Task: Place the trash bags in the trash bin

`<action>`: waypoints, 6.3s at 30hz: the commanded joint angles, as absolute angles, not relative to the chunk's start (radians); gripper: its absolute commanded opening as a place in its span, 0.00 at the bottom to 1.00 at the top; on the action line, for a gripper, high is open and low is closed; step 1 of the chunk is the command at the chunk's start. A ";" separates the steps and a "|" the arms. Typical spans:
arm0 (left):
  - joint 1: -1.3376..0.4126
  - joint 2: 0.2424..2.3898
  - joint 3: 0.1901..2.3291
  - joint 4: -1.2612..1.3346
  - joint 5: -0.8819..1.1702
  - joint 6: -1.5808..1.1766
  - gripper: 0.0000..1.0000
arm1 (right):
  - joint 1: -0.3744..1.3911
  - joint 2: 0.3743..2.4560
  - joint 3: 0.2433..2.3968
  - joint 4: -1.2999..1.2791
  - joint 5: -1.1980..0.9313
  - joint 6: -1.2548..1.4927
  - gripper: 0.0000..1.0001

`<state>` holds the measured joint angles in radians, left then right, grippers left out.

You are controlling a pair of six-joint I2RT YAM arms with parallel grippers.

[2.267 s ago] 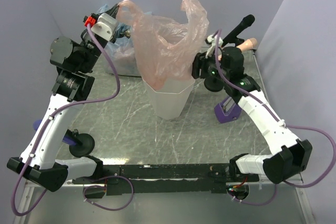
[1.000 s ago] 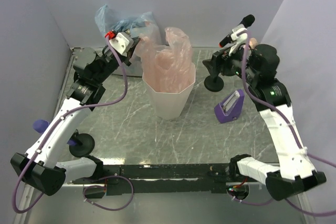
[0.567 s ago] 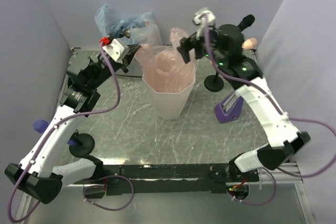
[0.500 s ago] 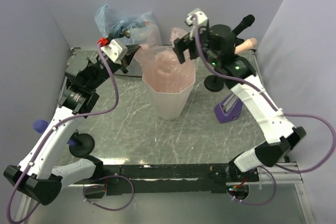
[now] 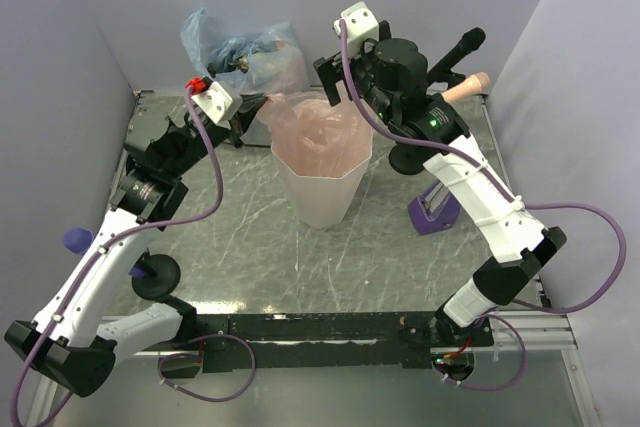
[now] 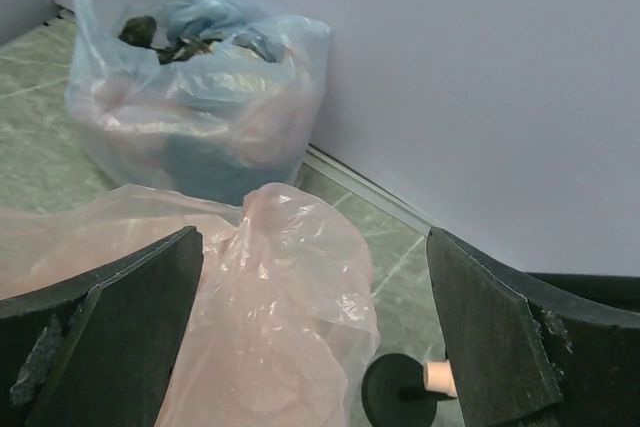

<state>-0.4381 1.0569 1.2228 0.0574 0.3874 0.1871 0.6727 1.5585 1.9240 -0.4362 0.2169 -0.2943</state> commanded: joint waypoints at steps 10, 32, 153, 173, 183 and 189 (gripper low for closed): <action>-0.442 1.008 1.212 0.077 0.380 0.178 0.01 | 0.675 1.509 1.832 -0.491 0.225 -0.276 0.98; -0.440 0.954 1.209 -0.044 0.318 0.425 0.00 | 0.437 1.329 1.752 -0.620 -0.030 -0.114 0.16; -0.417 0.670 0.689 -0.312 0.221 1.186 0.01 | 0.334 0.963 1.022 -0.431 -0.170 -0.186 0.00; -0.426 0.698 0.978 -0.787 0.436 0.815 0.59 | 0.334 0.911 1.071 -0.580 -0.419 -0.282 0.53; -0.426 0.745 1.183 -0.810 0.396 0.527 0.66 | 0.331 0.914 1.196 -0.641 -0.454 -0.331 0.66; -0.423 0.804 1.152 -0.579 0.357 0.397 0.66 | 0.333 0.989 1.278 -0.623 -0.425 -0.359 0.66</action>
<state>-0.4252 0.7708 1.1584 -0.7433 0.3714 0.5247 0.3393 0.9493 1.1992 -0.6373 -0.4389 -0.3279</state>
